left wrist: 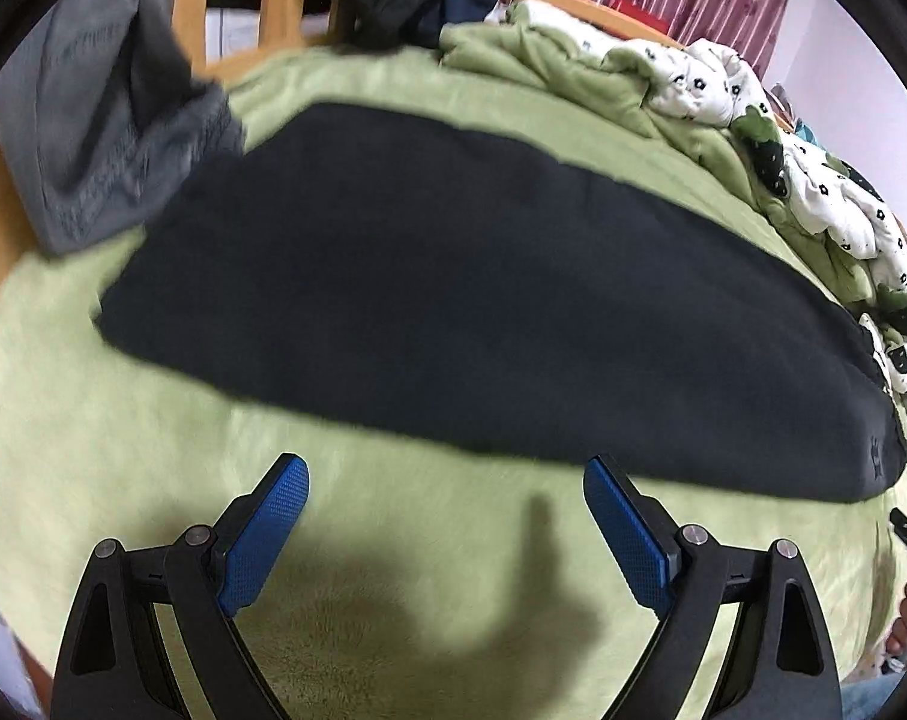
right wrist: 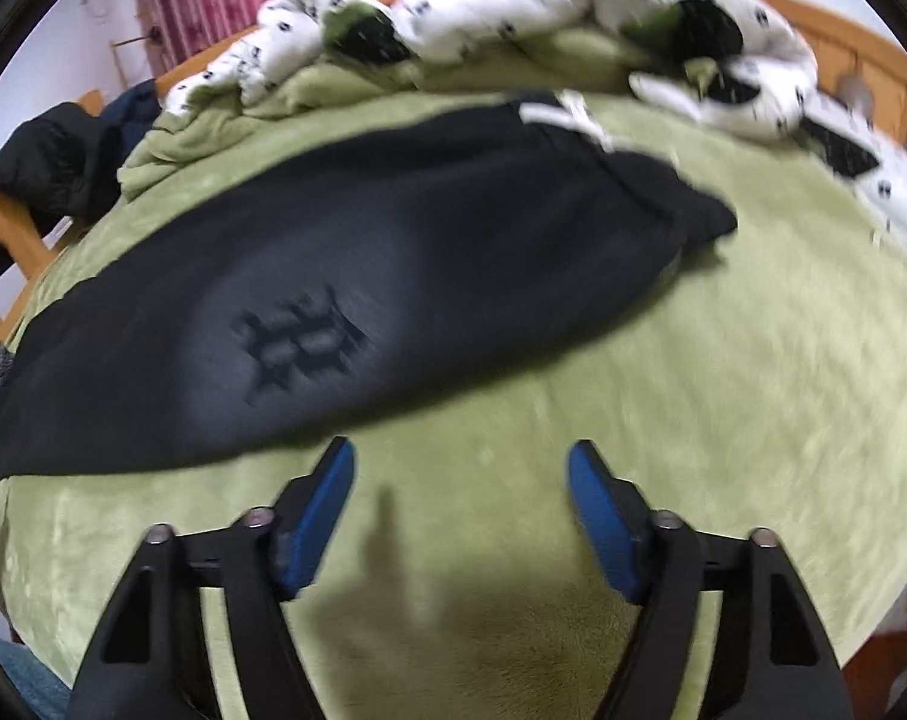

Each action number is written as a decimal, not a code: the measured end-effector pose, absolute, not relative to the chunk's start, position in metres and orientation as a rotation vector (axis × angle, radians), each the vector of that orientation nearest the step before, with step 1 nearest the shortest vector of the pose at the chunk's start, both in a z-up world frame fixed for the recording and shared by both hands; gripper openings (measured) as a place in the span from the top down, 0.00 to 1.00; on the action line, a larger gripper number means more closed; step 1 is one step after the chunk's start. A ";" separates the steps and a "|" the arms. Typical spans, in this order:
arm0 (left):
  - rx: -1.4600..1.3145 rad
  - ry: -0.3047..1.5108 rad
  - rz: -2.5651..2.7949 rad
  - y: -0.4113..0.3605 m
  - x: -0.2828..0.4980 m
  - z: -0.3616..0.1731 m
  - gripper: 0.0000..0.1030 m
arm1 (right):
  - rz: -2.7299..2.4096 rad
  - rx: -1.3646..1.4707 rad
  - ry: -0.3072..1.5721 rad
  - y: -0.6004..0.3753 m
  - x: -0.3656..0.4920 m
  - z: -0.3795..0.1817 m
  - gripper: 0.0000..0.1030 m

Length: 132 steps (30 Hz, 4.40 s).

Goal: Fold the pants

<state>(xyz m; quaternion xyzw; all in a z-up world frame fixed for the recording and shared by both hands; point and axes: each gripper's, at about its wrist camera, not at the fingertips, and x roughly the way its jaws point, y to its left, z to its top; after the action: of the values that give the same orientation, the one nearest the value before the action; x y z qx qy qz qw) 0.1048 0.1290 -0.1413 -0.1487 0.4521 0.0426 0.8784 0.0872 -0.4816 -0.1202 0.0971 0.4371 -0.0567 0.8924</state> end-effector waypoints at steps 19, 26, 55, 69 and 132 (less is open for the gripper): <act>-0.626 0.865 0.196 0.181 0.136 -0.158 0.87 | -0.071 0.456 0.811 -0.497 0.162 -0.138 0.78; -0.525 0.726 0.157 0.176 0.153 -0.104 0.88 | 0.024 0.393 0.674 -0.489 0.178 -0.076 0.82; -0.191 0.687 0.285 0.138 0.319 -0.081 0.21 | -0.106 0.162 0.735 -0.455 0.342 -0.075 0.39; -0.527 0.866 0.071 0.166 0.181 -0.158 0.21 | -0.084 0.403 0.851 -0.525 0.193 -0.127 0.31; -0.206 0.790 0.102 0.143 0.003 -0.070 0.37 | -0.272 0.732 0.502 -0.720 0.039 -0.090 0.59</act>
<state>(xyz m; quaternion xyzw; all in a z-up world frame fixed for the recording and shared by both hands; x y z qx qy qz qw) 0.0029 0.1433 -0.0700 -0.1000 0.3842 0.0497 0.9165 0.0386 -0.7202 -0.0898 0.3530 0.2421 -0.1310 0.8942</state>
